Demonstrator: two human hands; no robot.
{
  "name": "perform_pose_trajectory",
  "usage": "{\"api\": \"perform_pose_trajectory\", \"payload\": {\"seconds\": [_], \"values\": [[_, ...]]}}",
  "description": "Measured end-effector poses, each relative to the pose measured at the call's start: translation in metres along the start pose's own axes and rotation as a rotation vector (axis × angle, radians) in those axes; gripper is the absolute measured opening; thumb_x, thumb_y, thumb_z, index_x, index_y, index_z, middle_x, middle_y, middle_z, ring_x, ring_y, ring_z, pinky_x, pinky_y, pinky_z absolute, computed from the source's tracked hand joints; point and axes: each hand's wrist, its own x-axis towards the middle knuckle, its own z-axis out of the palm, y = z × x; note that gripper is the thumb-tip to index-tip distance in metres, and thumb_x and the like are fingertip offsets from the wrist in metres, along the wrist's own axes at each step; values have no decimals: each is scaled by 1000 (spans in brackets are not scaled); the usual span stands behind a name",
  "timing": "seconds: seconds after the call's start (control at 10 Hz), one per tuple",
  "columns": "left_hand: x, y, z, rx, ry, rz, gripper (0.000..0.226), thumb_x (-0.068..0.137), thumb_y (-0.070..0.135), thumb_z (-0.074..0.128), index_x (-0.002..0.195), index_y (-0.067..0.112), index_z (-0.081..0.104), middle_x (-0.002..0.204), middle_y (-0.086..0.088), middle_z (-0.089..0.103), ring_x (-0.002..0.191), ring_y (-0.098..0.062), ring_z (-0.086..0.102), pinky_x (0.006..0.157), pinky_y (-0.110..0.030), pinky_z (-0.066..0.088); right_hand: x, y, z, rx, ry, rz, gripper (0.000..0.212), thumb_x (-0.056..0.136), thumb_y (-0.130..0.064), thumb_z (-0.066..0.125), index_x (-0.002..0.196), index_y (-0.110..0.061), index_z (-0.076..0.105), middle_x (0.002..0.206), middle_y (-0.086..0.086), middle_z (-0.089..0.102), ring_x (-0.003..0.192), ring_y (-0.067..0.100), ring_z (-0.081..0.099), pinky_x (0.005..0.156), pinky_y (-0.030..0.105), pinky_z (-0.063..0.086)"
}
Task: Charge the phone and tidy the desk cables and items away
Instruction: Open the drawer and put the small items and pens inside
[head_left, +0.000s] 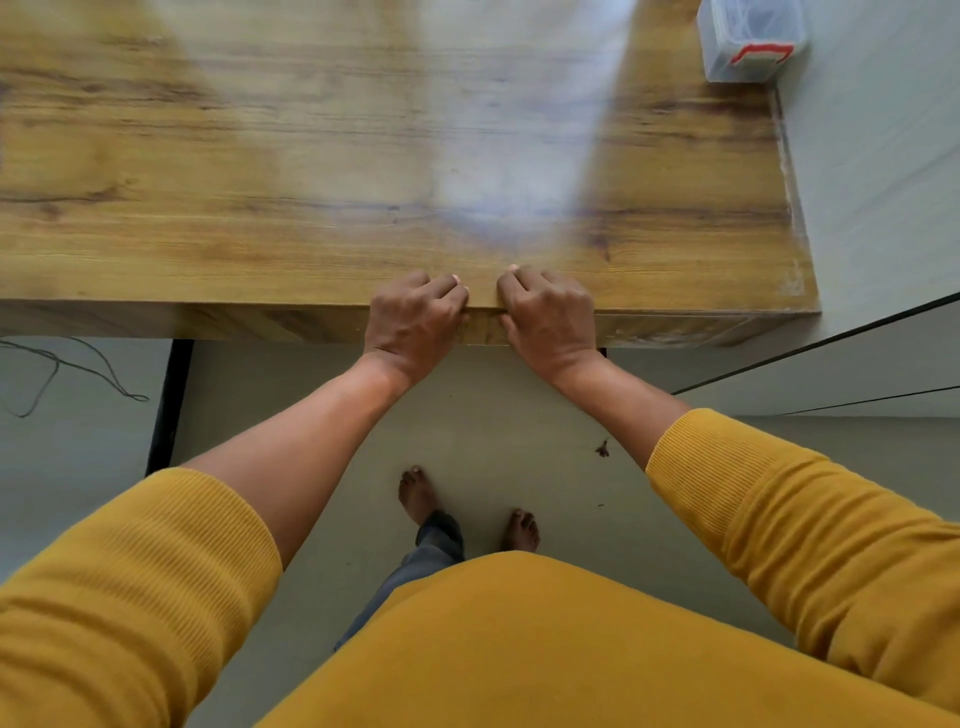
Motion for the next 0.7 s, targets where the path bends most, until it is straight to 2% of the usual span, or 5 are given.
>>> {"api": "perform_pose_trajectory", "payload": {"seconds": [0.2, 0.4, 0.5, 0.6, 0.7], "values": [[4, -6, 3, 26, 14, 76, 16, 92, 25, 73, 77, 21, 68, 81, 1, 69, 64, -24, 57, 52, -31, 33, -1, -1, 10, -16, 71, -15, 22, 80, -19, 81, 98, -13, 70, 94, 8, 73, 73, 29, 68, 56, 35, 51], [5, -8, 3, -21, -22, 96, 14, 92, 22, 71, 79, 19, 69, 82, 0, 69, 64, -25, 57, 53, -32, 35, -4, -3, 13, -47, 76, -6, 22, 85, -20, 78, 104, -13, 69, 104, 8, 74, 79, 28, 69, 61, 36, 49], [7, -9, -3, -66, -52, 101, 12, 89, 26, 72, 82, 16, 68, 83, -3, 68, 67, -27, 59, 54, -32, 38, -3, -7, 8, -77, 19, 2, 27, 85, -24, 79, 105, -14, 64, 103, 7, 69, 81, 28, 64, 63, 37, 47], [9, -13, -10, -63, -137, 135, 27, 85, 42, 75, 89, 16, 69, 91, -5, 66, 75, -29, 62, 57, -33, 42, 1, -14, -2, -72, -67, 11, 40, 85, -47, 79, 103, -14, 64, 100, 7, 66, 84, 28, 63, 64, 37, 49], [18, -31, -12, -87, -124, 186, 36, 95, 52, 63, 96, 17, 71, 99, -6, 69, 82, -29, 65, 59, -35, 49, 16, -13, -12, -80, -55, 6, 46, 87, -60, 74, 95, -15, 67, 91, 6, 68, 75, 26, 64, 55, 31, 44]]}}
